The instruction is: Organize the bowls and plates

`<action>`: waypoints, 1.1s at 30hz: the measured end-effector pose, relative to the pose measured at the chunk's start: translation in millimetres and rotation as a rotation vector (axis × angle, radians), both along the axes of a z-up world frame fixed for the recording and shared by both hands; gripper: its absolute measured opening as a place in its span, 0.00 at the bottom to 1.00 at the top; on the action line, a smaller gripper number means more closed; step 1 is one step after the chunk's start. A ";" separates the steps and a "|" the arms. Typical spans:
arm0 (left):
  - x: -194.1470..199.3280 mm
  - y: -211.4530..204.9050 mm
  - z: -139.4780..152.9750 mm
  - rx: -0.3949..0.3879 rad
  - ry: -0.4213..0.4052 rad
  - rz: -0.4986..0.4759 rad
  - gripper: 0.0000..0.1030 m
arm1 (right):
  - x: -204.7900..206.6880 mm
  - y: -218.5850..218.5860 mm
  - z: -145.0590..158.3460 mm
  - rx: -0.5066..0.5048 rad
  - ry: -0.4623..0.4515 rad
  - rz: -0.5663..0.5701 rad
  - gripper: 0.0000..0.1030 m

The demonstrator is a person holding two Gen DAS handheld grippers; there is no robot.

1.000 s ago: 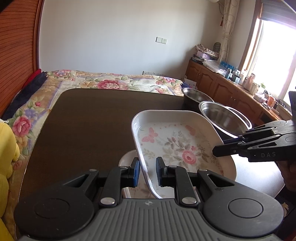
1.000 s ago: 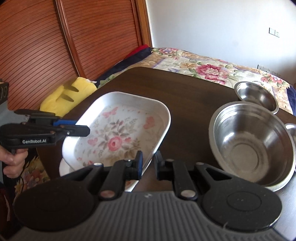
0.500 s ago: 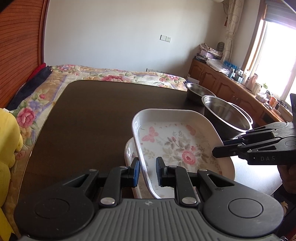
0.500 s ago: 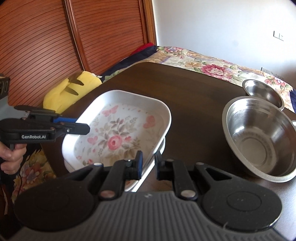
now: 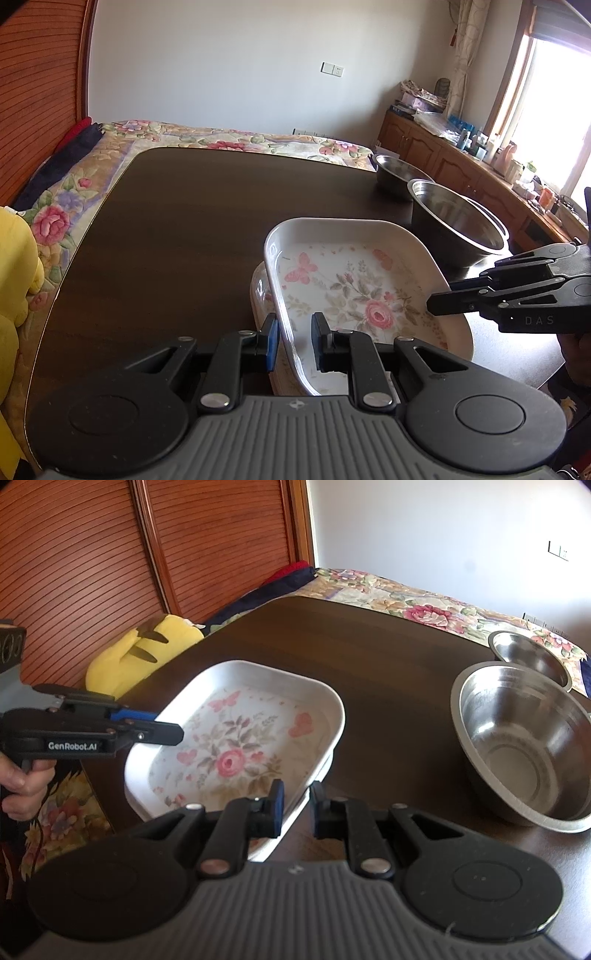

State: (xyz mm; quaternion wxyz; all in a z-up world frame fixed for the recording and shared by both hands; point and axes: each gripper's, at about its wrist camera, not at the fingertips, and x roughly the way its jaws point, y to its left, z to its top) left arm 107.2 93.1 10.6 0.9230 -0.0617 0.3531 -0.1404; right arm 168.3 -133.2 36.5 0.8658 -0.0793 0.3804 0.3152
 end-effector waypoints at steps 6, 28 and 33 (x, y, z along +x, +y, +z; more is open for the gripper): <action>5.0 1.5 -4.5 -0.002 0.005 -0.006 0.19 | -5.8 -0.1 -1.4 0.014 0.004 -0.008 0.19; -10.6 8.9 6.6 0.001 -0.046 0.011 0.21 | -6.3 -3.9 -1.0 0.037 -0.045 -0.015 0.20; -11.0 6.1 12.5 0.010 -0.060 0.009 0.21 | -10.8 -12.7 4.6 0.049 -0.087 -0.032 0.20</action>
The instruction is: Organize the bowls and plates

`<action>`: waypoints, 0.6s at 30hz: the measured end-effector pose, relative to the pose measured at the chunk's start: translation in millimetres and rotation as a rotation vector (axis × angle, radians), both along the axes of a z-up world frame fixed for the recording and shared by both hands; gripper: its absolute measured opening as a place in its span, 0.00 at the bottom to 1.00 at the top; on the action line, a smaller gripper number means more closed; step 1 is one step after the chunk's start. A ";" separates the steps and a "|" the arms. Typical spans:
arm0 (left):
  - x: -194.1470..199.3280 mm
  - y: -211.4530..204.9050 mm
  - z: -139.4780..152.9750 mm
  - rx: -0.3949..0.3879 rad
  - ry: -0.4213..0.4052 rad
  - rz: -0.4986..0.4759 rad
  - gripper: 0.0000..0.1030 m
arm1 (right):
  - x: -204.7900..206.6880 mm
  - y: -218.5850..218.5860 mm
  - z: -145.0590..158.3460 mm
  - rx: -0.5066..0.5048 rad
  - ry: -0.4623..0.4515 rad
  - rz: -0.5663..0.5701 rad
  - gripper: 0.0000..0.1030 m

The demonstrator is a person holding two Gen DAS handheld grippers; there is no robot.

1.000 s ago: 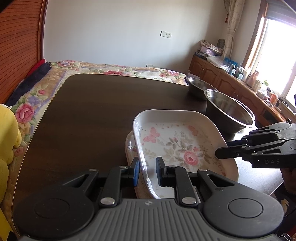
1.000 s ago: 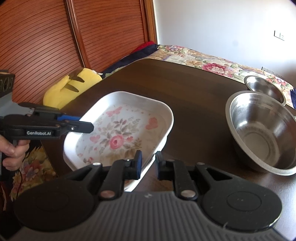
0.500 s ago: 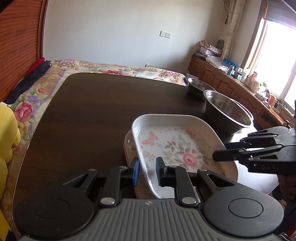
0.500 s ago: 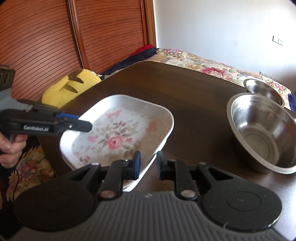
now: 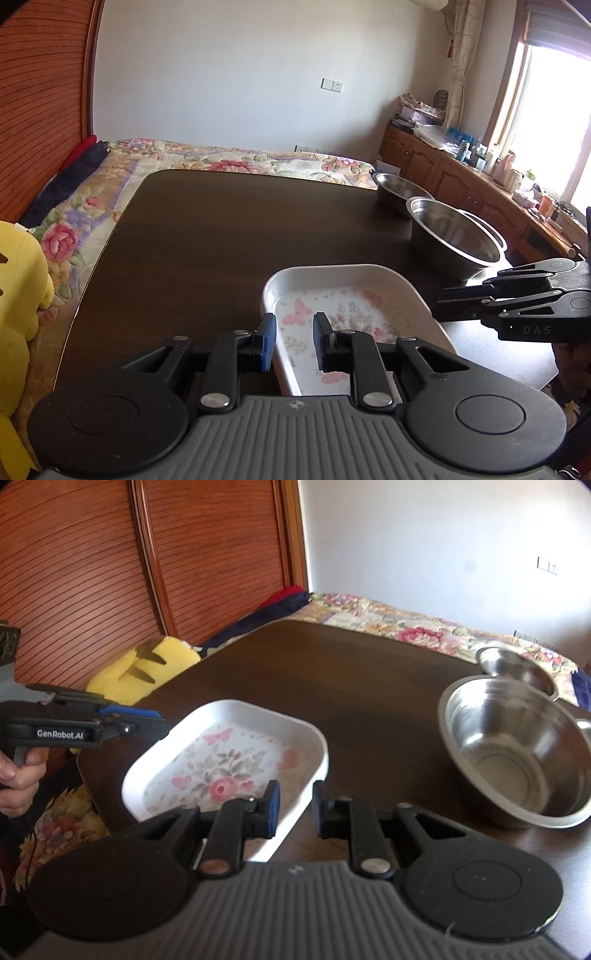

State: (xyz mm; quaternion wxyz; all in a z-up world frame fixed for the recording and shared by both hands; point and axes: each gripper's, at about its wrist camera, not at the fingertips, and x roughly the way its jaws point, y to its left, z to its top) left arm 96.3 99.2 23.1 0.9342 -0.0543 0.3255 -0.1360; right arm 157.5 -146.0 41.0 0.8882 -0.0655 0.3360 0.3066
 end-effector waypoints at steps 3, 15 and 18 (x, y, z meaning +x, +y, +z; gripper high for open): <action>1.7 -7.8 2.8 0.009 -0.010 -0.014 0.21 | 1.2 -9.7 5.5 0.019 -0.018 -0.024 0.20; 20.9 -51.3 10.2 0.036 -0.036 -0.094 0.22 | 6.4 -59.4 18.9 0.050 -0.105 -0.135 0.20; 26.5 -63.5 12.2 0.044 -0.040 -0.112 0.23 | 8.8 -71.8 19.0 0.052 -0.122 -0.162 0.20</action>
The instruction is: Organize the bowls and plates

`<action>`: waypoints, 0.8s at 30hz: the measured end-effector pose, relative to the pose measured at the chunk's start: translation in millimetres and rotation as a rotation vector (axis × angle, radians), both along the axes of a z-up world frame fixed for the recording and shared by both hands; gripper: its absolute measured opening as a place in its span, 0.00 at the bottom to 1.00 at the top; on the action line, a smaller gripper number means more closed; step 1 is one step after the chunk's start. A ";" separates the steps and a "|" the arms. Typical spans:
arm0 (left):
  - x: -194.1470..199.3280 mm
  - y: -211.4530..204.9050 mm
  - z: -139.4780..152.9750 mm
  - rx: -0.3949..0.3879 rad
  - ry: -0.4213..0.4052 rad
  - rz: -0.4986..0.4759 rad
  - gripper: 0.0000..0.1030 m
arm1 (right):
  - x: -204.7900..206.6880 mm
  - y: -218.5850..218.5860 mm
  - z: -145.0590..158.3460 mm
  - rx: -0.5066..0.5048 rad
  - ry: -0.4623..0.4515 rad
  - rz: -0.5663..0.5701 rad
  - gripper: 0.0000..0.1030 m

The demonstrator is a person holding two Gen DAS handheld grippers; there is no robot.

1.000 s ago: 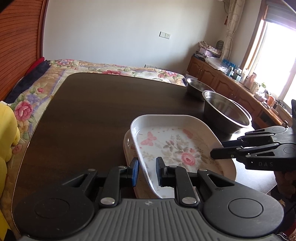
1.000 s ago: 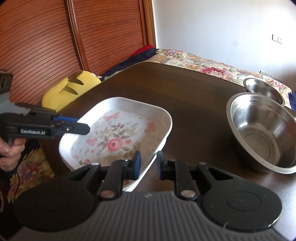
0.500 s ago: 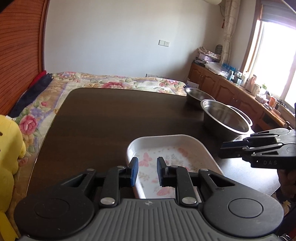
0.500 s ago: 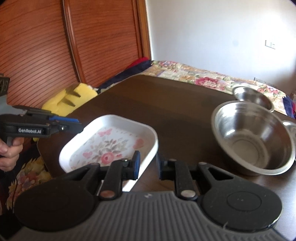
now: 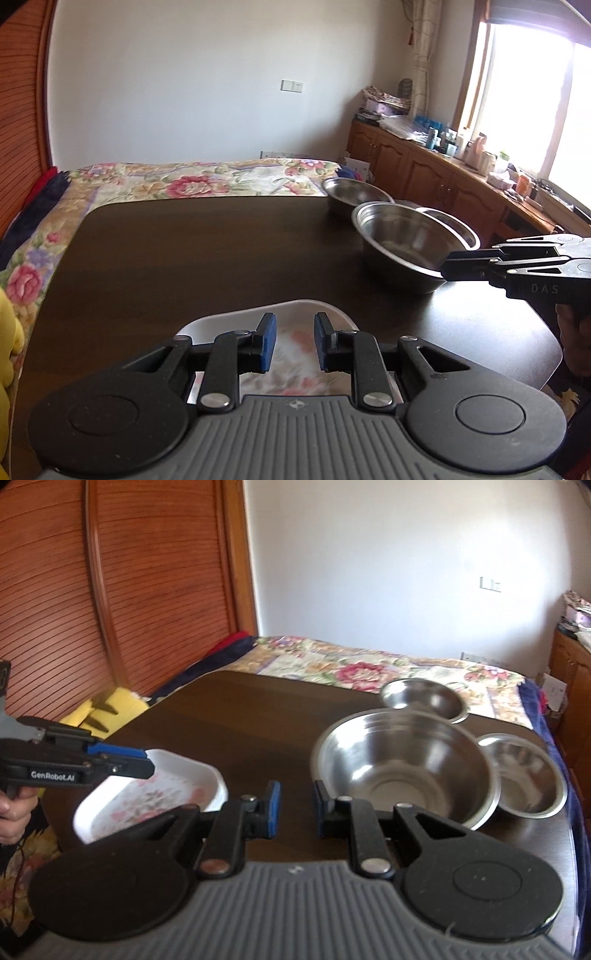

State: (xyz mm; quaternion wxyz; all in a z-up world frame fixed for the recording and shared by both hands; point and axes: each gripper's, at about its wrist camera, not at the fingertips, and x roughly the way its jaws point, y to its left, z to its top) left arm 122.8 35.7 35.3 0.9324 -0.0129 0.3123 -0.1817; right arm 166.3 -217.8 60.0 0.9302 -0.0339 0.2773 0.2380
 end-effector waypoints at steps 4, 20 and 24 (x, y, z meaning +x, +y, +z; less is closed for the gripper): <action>7.9 -16.8 -0.2 0.010 -0.001 -0.017 0.24 | 3.4 -15.8 0.0 -0.010 -0.030 -0.037 0.20; 49.7 -82.1 -0.4 0.030 0.002 -0.067 0.41 | 26.6 -74.7 -6.0 -0.037 -0.128 -0.178 0.41; 61.9 -94.5 -0.1 0.027 0.008 -0.076 0.41 | 40.2 -86.7 -13.8 -0.040 -0.109 -0.201 0.41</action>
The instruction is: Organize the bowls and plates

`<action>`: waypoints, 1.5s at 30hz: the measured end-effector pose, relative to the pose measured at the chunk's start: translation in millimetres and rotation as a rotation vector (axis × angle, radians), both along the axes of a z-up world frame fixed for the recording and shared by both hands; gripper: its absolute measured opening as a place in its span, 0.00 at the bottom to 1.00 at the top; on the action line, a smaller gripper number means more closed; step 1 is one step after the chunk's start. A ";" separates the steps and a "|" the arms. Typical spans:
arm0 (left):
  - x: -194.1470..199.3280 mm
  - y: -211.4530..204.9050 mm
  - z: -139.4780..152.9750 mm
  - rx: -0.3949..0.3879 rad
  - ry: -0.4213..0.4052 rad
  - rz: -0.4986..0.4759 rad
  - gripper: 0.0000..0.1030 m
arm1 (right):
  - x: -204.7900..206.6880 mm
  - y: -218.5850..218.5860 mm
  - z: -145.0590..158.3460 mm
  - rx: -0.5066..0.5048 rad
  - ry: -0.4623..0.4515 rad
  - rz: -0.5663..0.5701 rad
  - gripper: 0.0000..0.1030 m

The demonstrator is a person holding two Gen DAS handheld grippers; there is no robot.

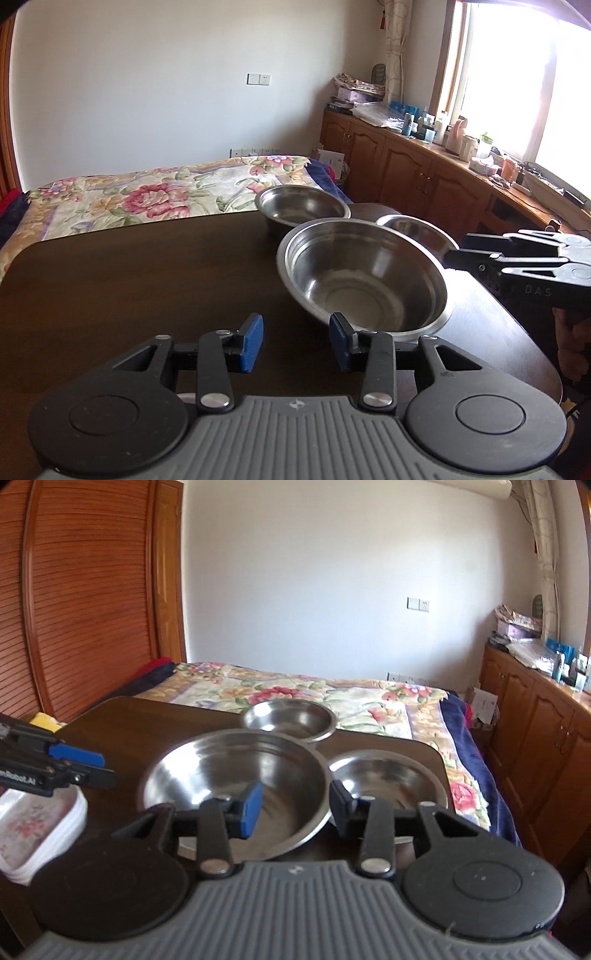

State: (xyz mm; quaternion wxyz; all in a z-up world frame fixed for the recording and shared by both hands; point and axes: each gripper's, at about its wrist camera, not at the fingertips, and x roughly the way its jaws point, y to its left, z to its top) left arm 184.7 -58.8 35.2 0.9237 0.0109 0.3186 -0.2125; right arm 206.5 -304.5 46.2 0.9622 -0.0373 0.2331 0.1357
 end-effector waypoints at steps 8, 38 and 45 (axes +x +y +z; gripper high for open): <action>19.7 -16.4 -5.4 0.010 0.024 0.007 0.41 | 24.5 -11.8 -12.9 0.015 0.029 0.001 0.40; 53.4 -35.2 -21.1 0.026 0.085 -0.007 0.40 | 51.9 -11.8 -24.3 0.023 0.100 0.042 0.20; 53.7 -31.6 -25.4 0.019 0.105 0.005 0.28 | 54.1 -12.4 -26.5 0.042 0.116 0.044 0.19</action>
